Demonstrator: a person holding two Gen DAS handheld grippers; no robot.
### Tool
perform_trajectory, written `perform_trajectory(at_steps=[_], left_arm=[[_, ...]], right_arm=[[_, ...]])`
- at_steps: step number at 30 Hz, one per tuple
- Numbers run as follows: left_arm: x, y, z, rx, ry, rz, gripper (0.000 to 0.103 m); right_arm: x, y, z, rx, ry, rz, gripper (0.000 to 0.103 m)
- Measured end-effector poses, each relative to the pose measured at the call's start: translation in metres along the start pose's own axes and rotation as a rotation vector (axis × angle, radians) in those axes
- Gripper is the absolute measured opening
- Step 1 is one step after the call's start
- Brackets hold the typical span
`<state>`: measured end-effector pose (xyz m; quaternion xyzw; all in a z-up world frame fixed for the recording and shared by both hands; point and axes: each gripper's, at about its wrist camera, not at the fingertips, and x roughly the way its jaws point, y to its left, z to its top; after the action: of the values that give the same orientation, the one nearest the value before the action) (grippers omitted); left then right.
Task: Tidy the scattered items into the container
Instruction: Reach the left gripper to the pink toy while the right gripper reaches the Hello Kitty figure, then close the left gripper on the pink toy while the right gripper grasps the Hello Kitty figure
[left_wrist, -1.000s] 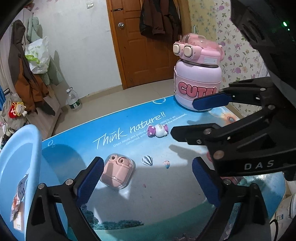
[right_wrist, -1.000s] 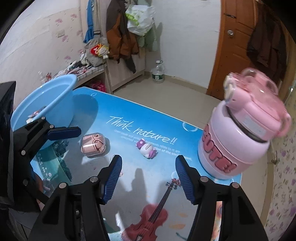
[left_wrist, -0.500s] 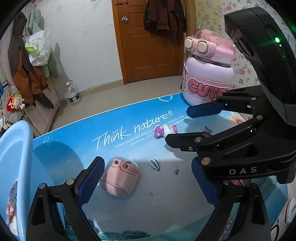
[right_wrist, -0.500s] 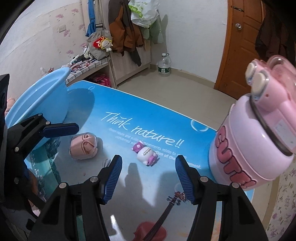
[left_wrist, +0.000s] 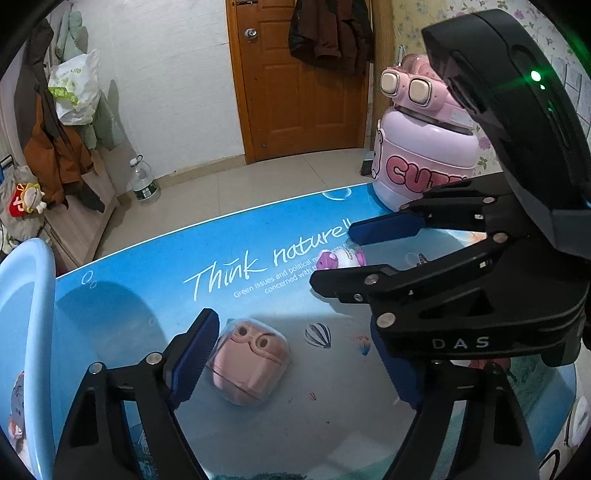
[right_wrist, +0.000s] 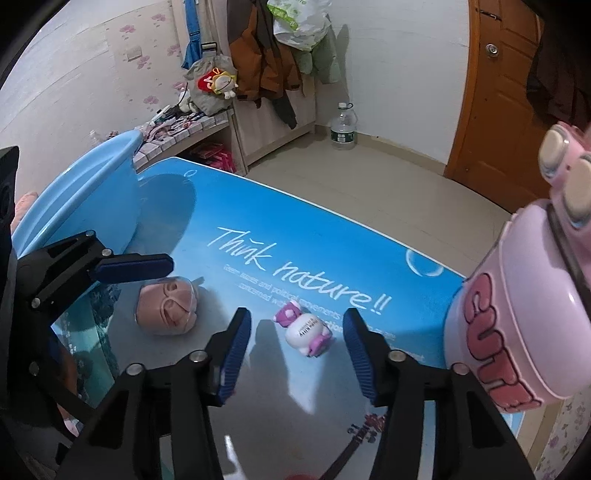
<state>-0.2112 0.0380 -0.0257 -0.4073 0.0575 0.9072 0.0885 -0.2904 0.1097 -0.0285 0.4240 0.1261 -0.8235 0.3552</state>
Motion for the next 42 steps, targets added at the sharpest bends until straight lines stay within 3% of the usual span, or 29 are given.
perform_trajectory(at_steps=[5, 10, 22, 30, 42], left_arm=[[0.001, 0.001, 0.0, 0.004, 0.009, -0.007, 0.08], [0.002, -0.001, 0.001, 0.023, 0.02, -0.005, 0.08], [0.005, 0.001, 0.003, 0.021, 0.029, -0.002, 0.066], [0.001, -0.001, -0.001, 0.017, 0.019, -0.006, 0.041], [-0.018, -0.009, -0.015, -0.013, 0.044, -0.044, 0.04]], right_arm=[[0.007, 0.004, 0.003, -0.015, 0.011, 0.021, 0.041], [0.009, 0.002, 0.003, -0.015, 0.041, 0.035, 0.026], [0.001, 0.003, -0.009, -0.039, 0.068, -0.016, 0.026], [-0.022, -0.004, -0.035, 0.033, 0.068, -0.067, 0.026], [-0.049, 0.002, -0.071, 0.128, 0.038, -0.106, 0.026]])
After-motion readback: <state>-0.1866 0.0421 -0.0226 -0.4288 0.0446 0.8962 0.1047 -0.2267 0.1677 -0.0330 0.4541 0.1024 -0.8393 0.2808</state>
